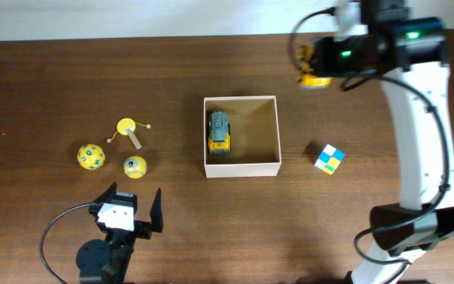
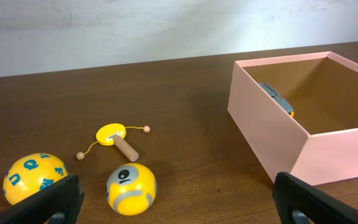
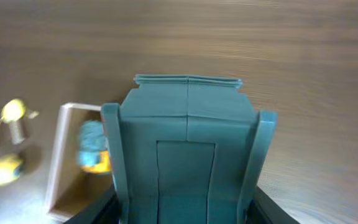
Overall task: Pack container
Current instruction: 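Carry the truck left and set it in the box beside the first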
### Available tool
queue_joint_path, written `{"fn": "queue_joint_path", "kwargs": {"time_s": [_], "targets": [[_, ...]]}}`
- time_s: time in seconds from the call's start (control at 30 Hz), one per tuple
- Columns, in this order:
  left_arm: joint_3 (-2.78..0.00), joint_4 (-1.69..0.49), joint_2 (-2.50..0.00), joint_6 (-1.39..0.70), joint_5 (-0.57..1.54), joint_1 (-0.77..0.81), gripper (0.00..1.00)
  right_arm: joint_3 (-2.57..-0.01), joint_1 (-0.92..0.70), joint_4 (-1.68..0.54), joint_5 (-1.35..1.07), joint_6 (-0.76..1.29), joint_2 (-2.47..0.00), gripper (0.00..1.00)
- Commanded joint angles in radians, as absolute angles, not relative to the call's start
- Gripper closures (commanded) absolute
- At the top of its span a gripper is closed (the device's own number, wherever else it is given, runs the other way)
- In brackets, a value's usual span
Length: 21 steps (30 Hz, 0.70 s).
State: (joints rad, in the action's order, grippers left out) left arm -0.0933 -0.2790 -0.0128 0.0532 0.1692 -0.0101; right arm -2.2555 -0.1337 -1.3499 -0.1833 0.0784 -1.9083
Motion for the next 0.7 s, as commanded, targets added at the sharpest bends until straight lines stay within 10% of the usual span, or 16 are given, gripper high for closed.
{"fn": "queue_joint_path", "kwargs": {"time_s": [0.0,0.67], "targets": [[-0.088,-0.277,-0.005,0.069,0.179,-0.016,0.01,-2.276,-0.242,-1.343,-0.199,0.086,-1.882,0.53],[-0.088,-0.277,-0.005,0.069,0.179,-0.016,0.01,-2.175,-0.412,-1.282,-0.014,0.271,-1.970,0.53]]}}
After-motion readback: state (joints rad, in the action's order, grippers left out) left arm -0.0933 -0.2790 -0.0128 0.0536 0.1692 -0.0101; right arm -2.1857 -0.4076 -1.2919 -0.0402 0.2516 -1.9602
